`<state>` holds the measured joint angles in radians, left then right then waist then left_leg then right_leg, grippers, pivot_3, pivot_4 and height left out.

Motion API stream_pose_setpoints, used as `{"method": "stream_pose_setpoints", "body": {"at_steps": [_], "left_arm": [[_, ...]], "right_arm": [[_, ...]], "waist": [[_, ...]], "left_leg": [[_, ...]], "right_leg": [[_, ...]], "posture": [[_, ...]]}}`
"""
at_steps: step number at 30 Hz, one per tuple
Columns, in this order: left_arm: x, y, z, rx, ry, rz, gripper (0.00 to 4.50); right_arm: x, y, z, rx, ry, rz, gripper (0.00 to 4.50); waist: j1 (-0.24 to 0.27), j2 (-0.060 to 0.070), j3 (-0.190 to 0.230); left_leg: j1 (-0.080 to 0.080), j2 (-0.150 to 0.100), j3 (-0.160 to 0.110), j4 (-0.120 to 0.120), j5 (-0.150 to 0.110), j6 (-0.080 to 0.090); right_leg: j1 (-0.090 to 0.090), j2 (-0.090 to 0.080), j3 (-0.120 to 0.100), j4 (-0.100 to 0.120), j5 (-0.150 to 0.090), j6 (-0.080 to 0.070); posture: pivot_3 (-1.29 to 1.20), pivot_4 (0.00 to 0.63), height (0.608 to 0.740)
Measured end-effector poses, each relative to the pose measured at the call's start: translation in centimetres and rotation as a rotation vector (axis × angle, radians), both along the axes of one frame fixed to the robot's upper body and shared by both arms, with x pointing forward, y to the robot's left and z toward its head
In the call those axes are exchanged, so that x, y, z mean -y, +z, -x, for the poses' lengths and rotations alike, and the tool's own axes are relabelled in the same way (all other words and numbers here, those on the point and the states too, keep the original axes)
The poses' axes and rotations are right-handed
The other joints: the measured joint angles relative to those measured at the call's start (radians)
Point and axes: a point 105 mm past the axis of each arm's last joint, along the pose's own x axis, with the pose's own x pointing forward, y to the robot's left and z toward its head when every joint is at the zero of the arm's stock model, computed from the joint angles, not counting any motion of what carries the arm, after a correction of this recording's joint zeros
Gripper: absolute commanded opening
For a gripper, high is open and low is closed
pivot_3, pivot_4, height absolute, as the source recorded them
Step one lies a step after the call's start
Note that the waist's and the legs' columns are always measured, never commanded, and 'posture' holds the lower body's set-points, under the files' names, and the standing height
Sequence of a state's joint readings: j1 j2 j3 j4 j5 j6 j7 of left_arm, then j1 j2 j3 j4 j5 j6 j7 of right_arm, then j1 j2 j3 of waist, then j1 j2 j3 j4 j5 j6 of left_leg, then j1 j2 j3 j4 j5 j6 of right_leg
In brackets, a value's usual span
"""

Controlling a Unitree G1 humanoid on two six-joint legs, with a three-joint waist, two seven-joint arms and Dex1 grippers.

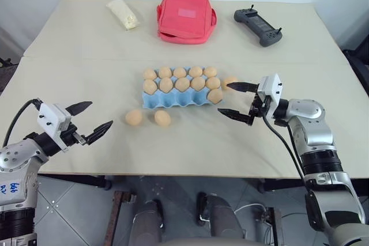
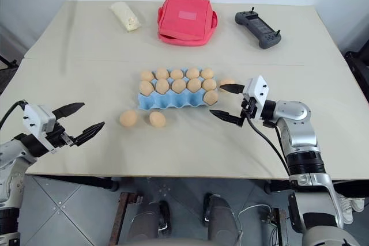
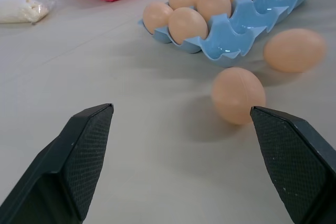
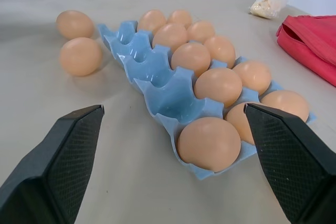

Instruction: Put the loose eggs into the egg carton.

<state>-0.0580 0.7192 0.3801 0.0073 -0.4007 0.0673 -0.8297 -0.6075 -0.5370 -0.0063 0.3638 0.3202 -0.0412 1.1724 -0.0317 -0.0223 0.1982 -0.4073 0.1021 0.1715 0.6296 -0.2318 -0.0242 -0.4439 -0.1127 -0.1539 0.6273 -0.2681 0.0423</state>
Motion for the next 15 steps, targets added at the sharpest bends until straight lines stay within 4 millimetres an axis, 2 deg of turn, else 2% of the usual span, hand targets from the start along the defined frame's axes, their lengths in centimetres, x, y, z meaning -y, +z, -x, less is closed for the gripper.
{"method": "stream_pose_setpoints", "body": {"at_steps": [5,9,12,15], "left_arm": [[0.2,0.0,-0.2,-0.002,-0.004,0.002,4.45],[0.7,0.4,-0.3,0.002,-0.022,0.015,4.45],[2.5,0.9,-0.5,0.018,-0.086,0.037,4.45],[5.4,1.0,-0.2,0.013,-0.213,0.012,4.45]], "right_arm": [[-0.1,0.2,0.1,0.007,-0.003,-0.003,4.50],[0.0,-0.1,0.4,-0.002,-0.031,-0.015,4.50],[1.3,-0.4,0.7,-0.020,-0.097,-0.047,4.50],[4.3,-0.8,2.0,-0.025,-0.220,-0.067,4.50]], "waist": [[0.000,0.000,0.000],[0.001,0.000,0.000],[0.006,0.000,0.000],[0.018,0.000,0.000]], "left_leg": [[0.000,0.001,0.000,0.000,-0.002,-0.004],[0.000,0.001,0.000,0.000,0.000,-0.001],[0.000,0.000,0.001,0.000,-0.001,0.000],[0.000,-0.001,0.002,0.000,-0.001,0.000]], "right_leg": [[-0.001,0.000,0.002,0.000,0.000,0.000],[-0.001,0.000,0.002,0.000,0.000,0.000],[-0.001,0.000,0.002,0.000,0.000,0.000],[-0.001,0.000,0.002,-0.001,0.000,0.000]], "posture": [[0.00,0.150,0.740],[0.00,0.150,0.740],[0.00,0.150,0.740],[0.00,0.150,0.740]]}}
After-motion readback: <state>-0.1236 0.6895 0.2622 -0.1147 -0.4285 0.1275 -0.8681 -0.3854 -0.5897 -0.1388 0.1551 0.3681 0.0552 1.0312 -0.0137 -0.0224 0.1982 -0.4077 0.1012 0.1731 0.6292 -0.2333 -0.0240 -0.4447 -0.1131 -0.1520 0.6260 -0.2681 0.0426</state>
